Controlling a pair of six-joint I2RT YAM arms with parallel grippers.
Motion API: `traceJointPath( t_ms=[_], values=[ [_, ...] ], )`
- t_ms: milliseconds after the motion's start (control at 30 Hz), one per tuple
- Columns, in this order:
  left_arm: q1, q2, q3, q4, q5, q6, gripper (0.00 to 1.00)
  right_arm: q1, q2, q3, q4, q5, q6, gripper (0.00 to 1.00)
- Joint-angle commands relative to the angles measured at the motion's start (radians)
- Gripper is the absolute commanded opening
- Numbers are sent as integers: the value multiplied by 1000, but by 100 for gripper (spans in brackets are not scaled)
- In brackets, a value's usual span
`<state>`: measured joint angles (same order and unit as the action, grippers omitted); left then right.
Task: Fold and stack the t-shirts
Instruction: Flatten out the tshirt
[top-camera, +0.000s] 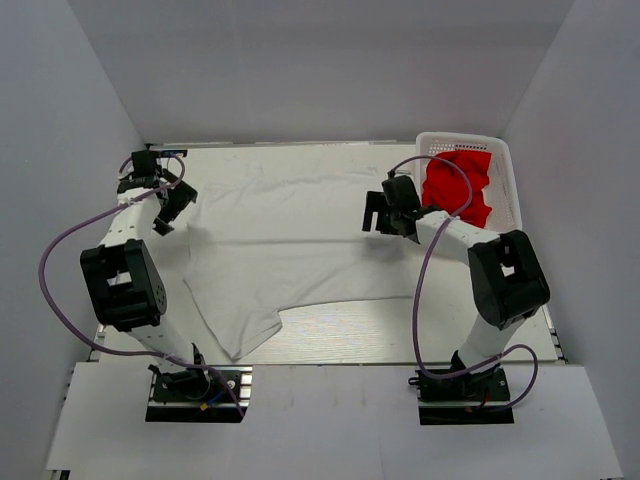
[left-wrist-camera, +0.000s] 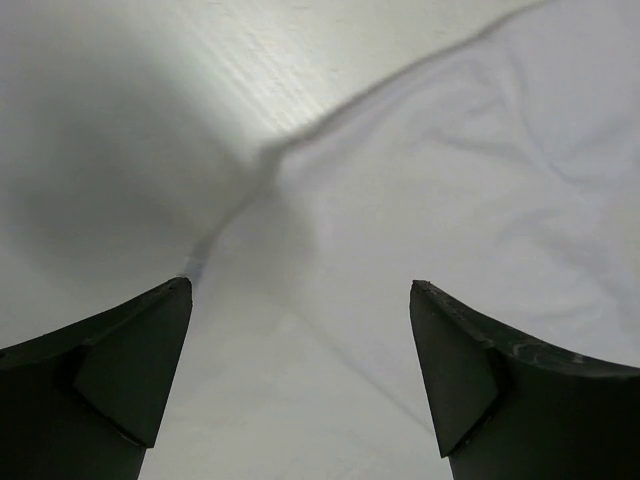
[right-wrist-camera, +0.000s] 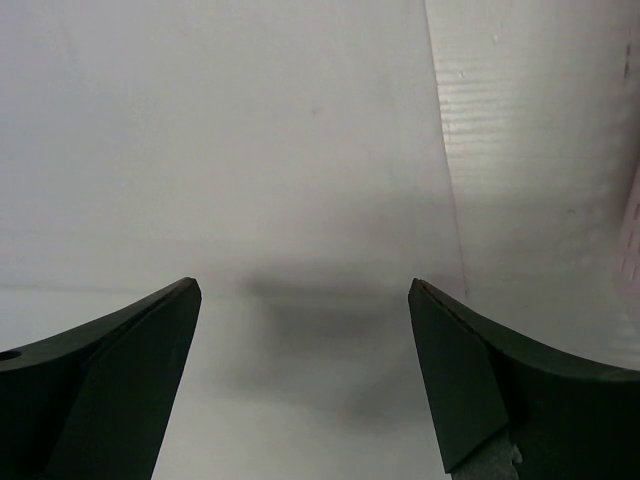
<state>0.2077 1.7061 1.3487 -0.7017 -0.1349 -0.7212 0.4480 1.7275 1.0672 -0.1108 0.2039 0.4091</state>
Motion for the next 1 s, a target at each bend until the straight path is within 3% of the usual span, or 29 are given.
traceJointPath(
  t_ms=[0,267,433,667,867,967],
  values=[
    [-17,-27,-19,169,190,28,100,11,23,85,-9,14,-38,90],
    [-86,176,70,228,253,68,100,14,234,301,-108,68,-39,90],
    [-97,334,237,148,150,86,100,9,365,419,-161,114,-18,90],
    [-97,490,365,128,152,120,100,-9,576,703,-294,141,-49,90],
    [-97,769,671,90,225,178,100,-51,713,910,-357,91,-82,90],
    [-97,874,938,67,288,219,100,-57,716,947,-275,45,-166,90]
  ],
)
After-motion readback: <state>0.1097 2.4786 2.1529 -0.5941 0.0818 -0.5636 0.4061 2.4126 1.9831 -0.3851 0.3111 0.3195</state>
